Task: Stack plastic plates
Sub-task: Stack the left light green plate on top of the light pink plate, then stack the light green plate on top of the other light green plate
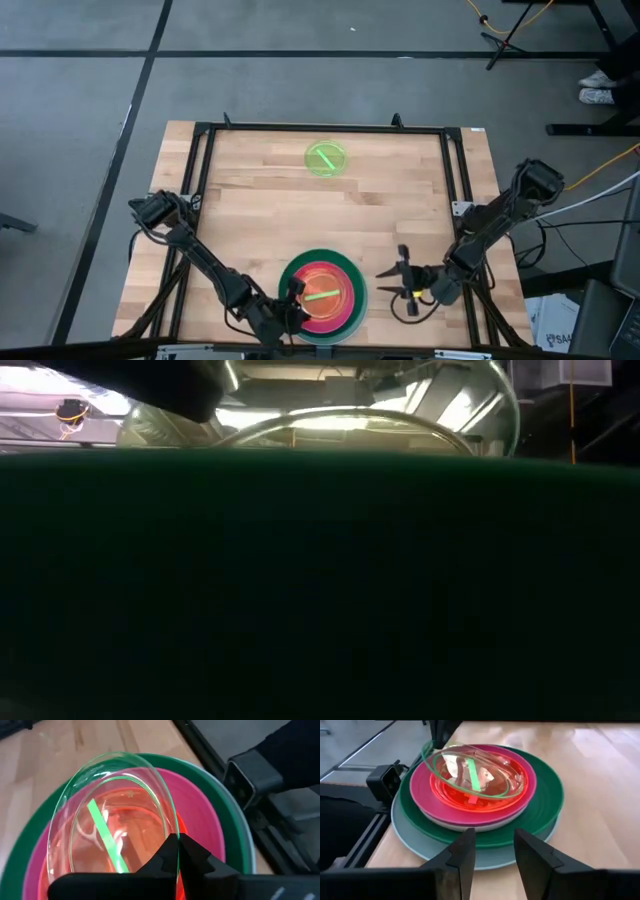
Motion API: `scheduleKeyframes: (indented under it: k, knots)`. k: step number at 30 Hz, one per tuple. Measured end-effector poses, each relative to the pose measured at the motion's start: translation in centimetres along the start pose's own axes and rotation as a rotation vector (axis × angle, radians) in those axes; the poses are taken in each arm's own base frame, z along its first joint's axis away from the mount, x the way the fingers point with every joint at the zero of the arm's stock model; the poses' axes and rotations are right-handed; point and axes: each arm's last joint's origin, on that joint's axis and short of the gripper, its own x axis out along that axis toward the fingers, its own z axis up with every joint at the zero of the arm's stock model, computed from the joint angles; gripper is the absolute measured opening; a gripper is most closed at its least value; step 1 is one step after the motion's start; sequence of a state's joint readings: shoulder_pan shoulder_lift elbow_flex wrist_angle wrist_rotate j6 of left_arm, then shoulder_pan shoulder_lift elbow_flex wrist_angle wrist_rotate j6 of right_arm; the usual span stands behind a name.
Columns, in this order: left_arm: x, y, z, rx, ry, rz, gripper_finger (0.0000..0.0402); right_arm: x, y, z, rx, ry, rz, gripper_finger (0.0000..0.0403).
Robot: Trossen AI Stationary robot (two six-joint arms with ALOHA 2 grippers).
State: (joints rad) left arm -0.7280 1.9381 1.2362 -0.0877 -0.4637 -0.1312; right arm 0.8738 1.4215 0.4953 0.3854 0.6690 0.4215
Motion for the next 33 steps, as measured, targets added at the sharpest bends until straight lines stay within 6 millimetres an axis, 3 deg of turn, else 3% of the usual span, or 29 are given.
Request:
scheduleKeyframes:
  k: [7,14,19,23,29,33]
  knots:
    - [0.1,0.1,0.0,-0.028,0.004,-0.023,0.0004,1.1,0.4,-1.0,0.034,0.028,-0.001,0.0127]
    - [-0.1,0.3,0.0,-0.043,0.017,-0.02,0.006,1.5,1.1,-0.7,0.017,0.043,0.038,0.0127]
    - [-2.0,1.0,1.0,-0.044,0.063,-0.029,0.0086,1.6,1.8,0.2,-0.003,0.049,0.115,0.0127]
    - [-3.9,1.0,2.1,-0.147,0.064,-0.06,0.0088,1.7,2.4,0.8,0.013,0.065,0.196,0.0127]
    - [-6.0,-2.1,1.2,-0.343,0.167,-0.234,0.0089,1.9,2.9,0.4,0.149,0.147,0.3,0.0127]
    - [-6.6,-4.5,-0.7,-0.4,0.167,-0.228,0.0089,2.9,3.2,-1.1,0.179,0.206,0.312,0.0127]
